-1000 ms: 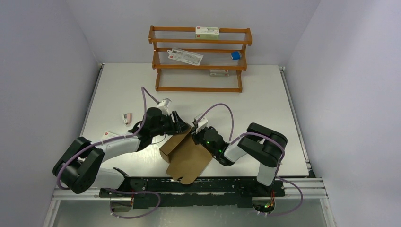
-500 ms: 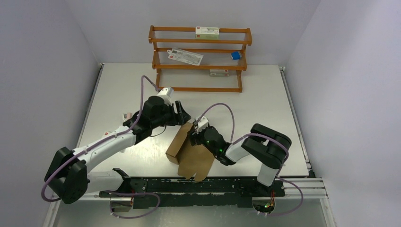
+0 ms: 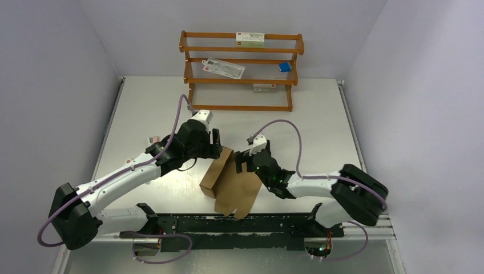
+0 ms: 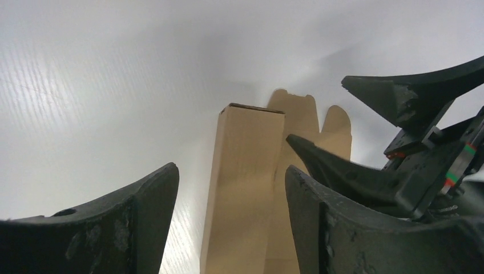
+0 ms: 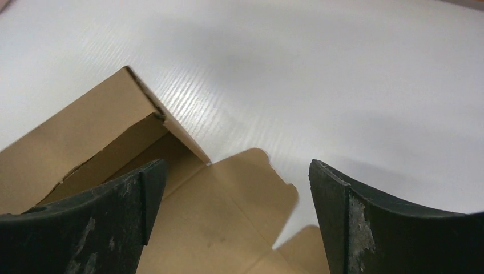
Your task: Fold the paper box
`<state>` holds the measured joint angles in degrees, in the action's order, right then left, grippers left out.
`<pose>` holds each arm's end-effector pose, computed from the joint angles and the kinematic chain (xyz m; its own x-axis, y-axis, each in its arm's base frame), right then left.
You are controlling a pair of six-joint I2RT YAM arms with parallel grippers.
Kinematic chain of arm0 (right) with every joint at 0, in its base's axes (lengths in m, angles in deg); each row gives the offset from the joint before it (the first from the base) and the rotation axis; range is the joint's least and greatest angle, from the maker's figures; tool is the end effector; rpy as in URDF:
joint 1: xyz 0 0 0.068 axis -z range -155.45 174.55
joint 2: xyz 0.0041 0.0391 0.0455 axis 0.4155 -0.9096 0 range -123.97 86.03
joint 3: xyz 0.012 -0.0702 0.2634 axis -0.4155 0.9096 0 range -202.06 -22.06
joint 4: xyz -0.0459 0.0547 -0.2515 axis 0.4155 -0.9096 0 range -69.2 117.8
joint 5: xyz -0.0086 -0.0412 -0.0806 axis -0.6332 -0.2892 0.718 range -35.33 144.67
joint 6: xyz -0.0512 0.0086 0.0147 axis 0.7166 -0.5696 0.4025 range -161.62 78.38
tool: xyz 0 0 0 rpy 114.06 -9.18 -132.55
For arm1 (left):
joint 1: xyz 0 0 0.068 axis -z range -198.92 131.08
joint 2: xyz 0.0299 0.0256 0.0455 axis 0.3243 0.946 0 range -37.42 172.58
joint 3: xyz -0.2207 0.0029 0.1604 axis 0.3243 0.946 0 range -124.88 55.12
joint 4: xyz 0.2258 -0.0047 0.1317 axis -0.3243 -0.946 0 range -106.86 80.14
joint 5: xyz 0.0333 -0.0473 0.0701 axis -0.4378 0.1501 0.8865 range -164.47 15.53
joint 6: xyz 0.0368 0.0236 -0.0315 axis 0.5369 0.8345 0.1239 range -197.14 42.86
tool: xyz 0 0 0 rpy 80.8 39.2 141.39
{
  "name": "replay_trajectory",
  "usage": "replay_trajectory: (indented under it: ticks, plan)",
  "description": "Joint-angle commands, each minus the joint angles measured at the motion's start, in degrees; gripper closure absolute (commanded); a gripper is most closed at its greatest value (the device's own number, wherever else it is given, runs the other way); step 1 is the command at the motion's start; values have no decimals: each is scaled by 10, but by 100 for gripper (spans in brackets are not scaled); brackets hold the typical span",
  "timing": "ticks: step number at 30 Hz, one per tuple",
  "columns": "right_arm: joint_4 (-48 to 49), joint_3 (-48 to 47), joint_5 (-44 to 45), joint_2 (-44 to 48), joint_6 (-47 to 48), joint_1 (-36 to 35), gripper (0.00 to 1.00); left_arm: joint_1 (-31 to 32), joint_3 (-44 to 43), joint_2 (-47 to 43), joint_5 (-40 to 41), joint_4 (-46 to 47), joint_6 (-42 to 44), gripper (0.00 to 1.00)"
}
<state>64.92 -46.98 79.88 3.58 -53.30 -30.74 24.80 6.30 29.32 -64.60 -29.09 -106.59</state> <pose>0.1646 0.2109 0.1637 -0.2991 -0.1100 -0.9479 -0.4656 0.8839 0.0443 0.1878 -0.1713 0.2720 -0.6661 -0.0332 -0.7451 0.2924 0.9074 -0.3019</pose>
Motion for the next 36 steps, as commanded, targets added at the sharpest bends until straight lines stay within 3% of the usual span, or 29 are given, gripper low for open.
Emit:
replay_trajectory:
  ticks: [1, 7, 13, 23, 28, 36]
  plan:
    - [-170, -14, 81, 78, -120, 5, 0, 48, -67, 4, 97, -91, 25, 27]
    - [-277, -5, 201, 165, -188, 7, 0, 147, -144, 72, 214, -179, 23, 29]
    - [-262, 53, 262, 248, -237, 8, 0, 218, -192, 165, 306, -227, 3, 31]
    - [-221, 101, 270, 315, -203, 9, 0, 270, -266, 297, 415, -296, -19, 37]
    - [-223, 118, 280, 347, -209, 10, 0, 299, -333, 385, 486, -386, -60, 40]
    - [-212, 140, 289, 404, -200, 13, 1, 304, -371, 464, 561, -477, -126, 53]
